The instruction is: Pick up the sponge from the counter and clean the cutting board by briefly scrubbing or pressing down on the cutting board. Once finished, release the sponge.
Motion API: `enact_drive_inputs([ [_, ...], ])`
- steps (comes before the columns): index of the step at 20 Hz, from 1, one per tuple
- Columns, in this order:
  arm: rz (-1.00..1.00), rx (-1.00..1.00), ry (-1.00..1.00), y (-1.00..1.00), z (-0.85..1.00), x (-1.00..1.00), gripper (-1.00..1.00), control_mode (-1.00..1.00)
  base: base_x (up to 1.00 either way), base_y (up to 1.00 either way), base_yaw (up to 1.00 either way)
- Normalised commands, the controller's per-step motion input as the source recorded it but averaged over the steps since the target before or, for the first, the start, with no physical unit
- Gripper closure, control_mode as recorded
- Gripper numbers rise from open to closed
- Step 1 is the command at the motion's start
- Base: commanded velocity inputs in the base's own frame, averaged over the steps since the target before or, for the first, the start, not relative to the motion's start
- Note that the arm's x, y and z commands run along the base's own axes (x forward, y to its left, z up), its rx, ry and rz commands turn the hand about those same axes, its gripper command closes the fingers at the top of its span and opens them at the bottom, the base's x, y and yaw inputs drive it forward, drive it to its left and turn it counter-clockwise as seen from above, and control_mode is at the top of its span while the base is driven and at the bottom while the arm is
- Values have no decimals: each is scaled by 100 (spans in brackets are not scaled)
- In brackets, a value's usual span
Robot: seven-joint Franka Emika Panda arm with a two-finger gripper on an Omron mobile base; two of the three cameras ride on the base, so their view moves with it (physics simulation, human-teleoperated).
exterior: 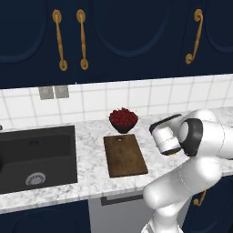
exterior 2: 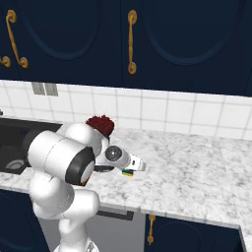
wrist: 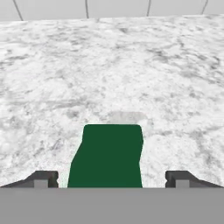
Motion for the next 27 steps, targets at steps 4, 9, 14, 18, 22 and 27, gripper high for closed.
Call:
enact_drive_inputs([
  [4,0,0,-4,0,93,-16,-100,-100,0,0,0],
  [9,0,0,-13,0,100,-17,-100,-100,0,0,0],
  [14,0,0,-5,-18,100,-24,-100,-100,0,0,0],
  [18,0,5,15,-26,100,-43,-100,-100,0,0,0],
  [22,0,22,31,-28,100,-63,-100,-100,0,0,0],
  [27,0,31,21,-12,95,-98,-100,-100,0,0,0],
])
